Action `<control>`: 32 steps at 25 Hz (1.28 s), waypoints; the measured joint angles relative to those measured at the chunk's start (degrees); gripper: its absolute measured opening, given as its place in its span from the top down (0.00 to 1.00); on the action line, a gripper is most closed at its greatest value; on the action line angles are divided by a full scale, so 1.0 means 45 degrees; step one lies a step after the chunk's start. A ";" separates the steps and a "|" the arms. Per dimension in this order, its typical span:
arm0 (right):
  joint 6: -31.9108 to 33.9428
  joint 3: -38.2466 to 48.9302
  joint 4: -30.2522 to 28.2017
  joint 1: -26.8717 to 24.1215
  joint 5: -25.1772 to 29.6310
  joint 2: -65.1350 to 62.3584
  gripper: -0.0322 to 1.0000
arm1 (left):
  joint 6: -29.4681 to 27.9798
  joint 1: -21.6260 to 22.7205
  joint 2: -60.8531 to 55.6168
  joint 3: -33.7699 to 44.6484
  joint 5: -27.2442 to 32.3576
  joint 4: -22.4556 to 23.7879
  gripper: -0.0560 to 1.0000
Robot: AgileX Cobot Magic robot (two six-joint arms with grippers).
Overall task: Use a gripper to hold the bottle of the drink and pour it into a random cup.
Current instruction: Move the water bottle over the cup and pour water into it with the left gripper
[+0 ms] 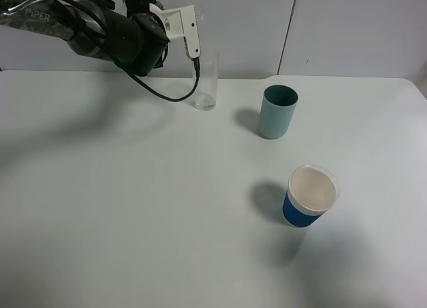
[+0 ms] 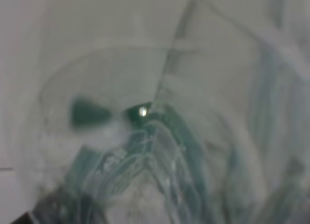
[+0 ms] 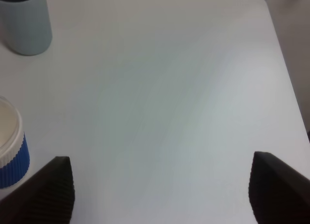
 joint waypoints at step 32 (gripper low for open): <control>0.0000 0.0000 0.0000 0.0000 0.0000 0.0000 0.25 | 0.0951 0.0244 0.0000 0.0000 -0.0776 0.0178 0.43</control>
